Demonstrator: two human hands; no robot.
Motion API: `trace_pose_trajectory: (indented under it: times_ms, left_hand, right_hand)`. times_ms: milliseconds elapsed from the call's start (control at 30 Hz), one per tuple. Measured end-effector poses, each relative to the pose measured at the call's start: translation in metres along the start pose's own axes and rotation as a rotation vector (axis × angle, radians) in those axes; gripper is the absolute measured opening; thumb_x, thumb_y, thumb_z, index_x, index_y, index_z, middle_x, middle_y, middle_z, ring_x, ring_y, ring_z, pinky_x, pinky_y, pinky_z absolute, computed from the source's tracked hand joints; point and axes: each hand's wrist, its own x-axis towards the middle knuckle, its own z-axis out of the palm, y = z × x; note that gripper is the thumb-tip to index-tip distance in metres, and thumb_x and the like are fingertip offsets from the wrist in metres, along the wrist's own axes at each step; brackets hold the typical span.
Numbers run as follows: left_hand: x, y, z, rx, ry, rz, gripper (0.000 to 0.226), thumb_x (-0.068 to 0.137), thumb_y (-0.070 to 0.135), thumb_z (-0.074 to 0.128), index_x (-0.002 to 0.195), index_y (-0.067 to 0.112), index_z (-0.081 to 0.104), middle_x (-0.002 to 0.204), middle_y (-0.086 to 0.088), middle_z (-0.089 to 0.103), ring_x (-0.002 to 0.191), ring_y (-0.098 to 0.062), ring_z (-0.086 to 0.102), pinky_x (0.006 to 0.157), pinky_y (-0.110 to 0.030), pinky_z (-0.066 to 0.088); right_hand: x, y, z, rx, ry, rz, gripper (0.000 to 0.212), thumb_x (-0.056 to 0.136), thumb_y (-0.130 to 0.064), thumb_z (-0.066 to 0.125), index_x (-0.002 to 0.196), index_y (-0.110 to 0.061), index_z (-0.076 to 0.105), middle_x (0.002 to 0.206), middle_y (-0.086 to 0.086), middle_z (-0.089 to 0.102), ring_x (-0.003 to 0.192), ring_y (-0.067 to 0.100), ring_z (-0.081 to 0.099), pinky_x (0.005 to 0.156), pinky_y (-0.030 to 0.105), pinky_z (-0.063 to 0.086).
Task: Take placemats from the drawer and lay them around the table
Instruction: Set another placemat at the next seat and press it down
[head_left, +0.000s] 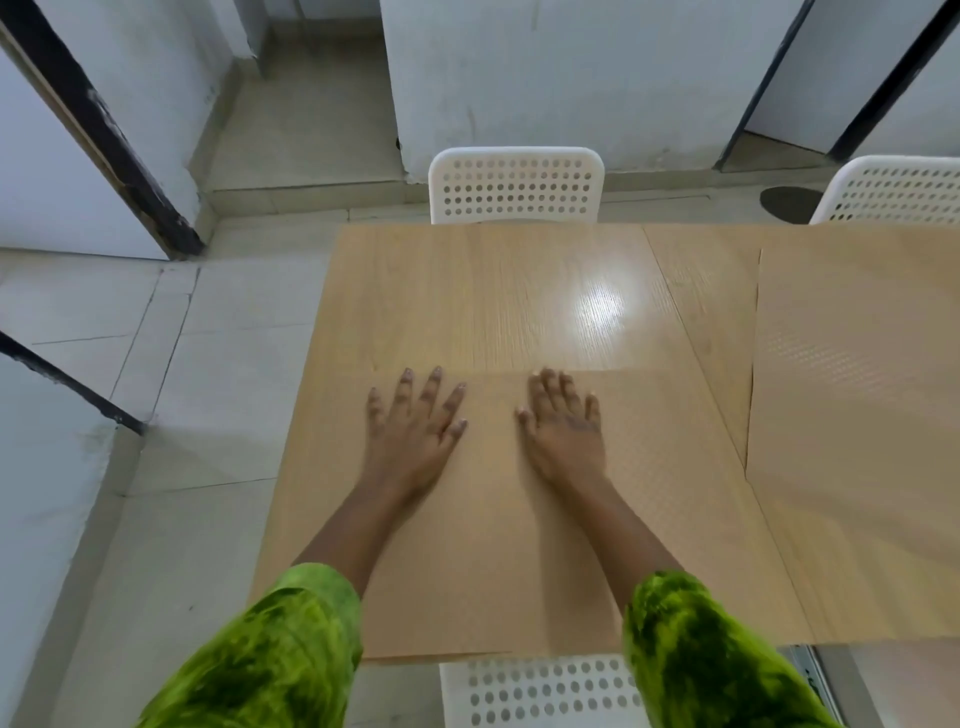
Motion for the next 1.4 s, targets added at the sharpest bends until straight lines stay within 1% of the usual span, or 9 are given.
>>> trace_pose_trajectory:
  times_ms: [200,367,500,600,767,933,1067,1267,1400]
  left_hand:
    - [-0.015,-0.048,-0.002,-0.049,0.048,-0.142,0.054,0.095,0.052,0.014,0.146,0.042,0.0,0.16,0.004,-0.003,0.147,-0.024,-0.007,0.115,-0.052,-0.004]
    - [-0.01,-0.047,-0.01,-0.044,-0.031,-0.157,0.057,0.095,0.052,0.012,0.147,0.037,-0.004,0.159,0.002,-0.009,0.146,-0.025,-0.013,0.115,-0.055,-0.009]
    - [-0.051,-0.007,-0.008,-0.047,0.102,-0.01,0.068,0.088,0.056,0.003,0.149,0.026,0.008,0.159,-0.002,0.001,0.146,-0.025,-0.009,0.109,-0.053,-0.015]
    - [-0.11,0.037,0.016,-0.056,0.137,0.122,0.062,0.094,0.051,0.002,0.147,0.024,0.02,0.157,-0.002,0.021,0.145,-0.019,0.003,0.111,-0.049,-0.006]
    - [-0.137,0.05,0.032,-0.005,0.074,0.044,0.062,0.095,0.051,0.005,0.145,0.024,0.029,0.154,-0.001,0.029,0.145,-0.021,0.019,0.111,-0.048,0.007]
    - [-0.134,0.017,0.031,-0.003,0.073,-0.061,0.067,0.088,0.059,0.006,0.149,0.031,0.01,0.159,0.002,0.007,0.147,-0.02,0.006,0.114,-0.049,0.001]
    - [-0.134,-0.019,0.026,-0.022,0.088,-0.174,0.072,0.084,0.062,0.003,0.149,0.03,0.01,0.16,0.0,0.007,0.147,-0.022,0.005,0.115,-0.051,0.004]
    - [-0.136,-0.022,0.021,-0.05,0.082,-0.165,0.075,0.082,0.062,-0.001,0.149,0.029,0.008,0.16,-0.001,0.004,0.147,-0.021,0.002,0.116,-0.05,0.0]
    - [-0.136,-0.021,0.015,-0.061,0.029,-0.169,0.074,0.083,0.062,-0.002,0.149,0.029,0.002,0.16,0.0,-0.003,0.147,-0.02,-0.005,0.115,-0.048,-0.007]
  right_hand:
    - [0.0,0.075,-0.017,-0.018,0.04,0.237,0.063,0.097,-0.047,0.013,0.15,-0.019,-0.003,0.16,-0.001,-0.006,0.147,0.016,-0.008,0.119,0.044,-0.003]
    - [-0.001,0.07,-0.025,0.008,0.033,0.261,0.064,0.097,-0.046,0.012,0.149,-0.014,-0.005,0.16,0.004,-0.008,0.147,0.019,-0.011,0.118,0.048,-0.006]
    - [-0.059,0.023,-0.021,0.045,0.024,0.147,0.062,0.098,-0.044,0.011,0.149,-0.015,-0.009,0.159,0.002,-0.014,0.146,0.017,-0.016,0.114,0.045,-0.016]
    - [-0.124,-0.017,0.002,0.067,-0.051,0.015,0.075,0.081,-0.052,-0.01,0.148,-0.019,-0.01,0.158,-0.001,-0.015,0.143,0.012,-0.021,0.113,0.04,-0.017]
    - [-0.147,-0.013,0.032,-0.001,-0.034,-0.048,0.071,0.084,-0.05,-0.003,0.149,-0.021,-0.004,0.153,-0.004,-0.019,0.14,0.013,-0.022,0.112,0.042,-0.018]
    - [-0.145,0.031,0.024,-0.048,-0.005,0.068,0.069,0.09,-0.056,0.002,0.148,-0.021,-0.012,0.147,-0.005,-0.027,0.14,0.011,-0.022,0.114,0.044,-0.014]
    - [-0.147,0.088,0.009,-0.078,0.004,0.236,0.072,0.087,-0.058,-0.001,0.147,-0.02,-0.016,0.156,0.001,-0.022,0.144,0.017,-0.018,0.118,0.048,-0.008]
    - [-0.147,0.095,0.003,-0.046,0.001,0.241,0.064,0.087,-0.056,-0.001,0.139,-0.025,-0.021,0.158,-0.001,-0.016,0.145,0.015,-0.015,0.116,0.045,-0.01]
    - [-0.147,0.096,-0.001,-0.008,-0.04,0.24,0.063,0.096,-0.05,0.01,0.148,-0.021,-0.011,0.158,-0.001,-0.015,0.146,0.016,-0.015,0.117,0.047,-0.009]
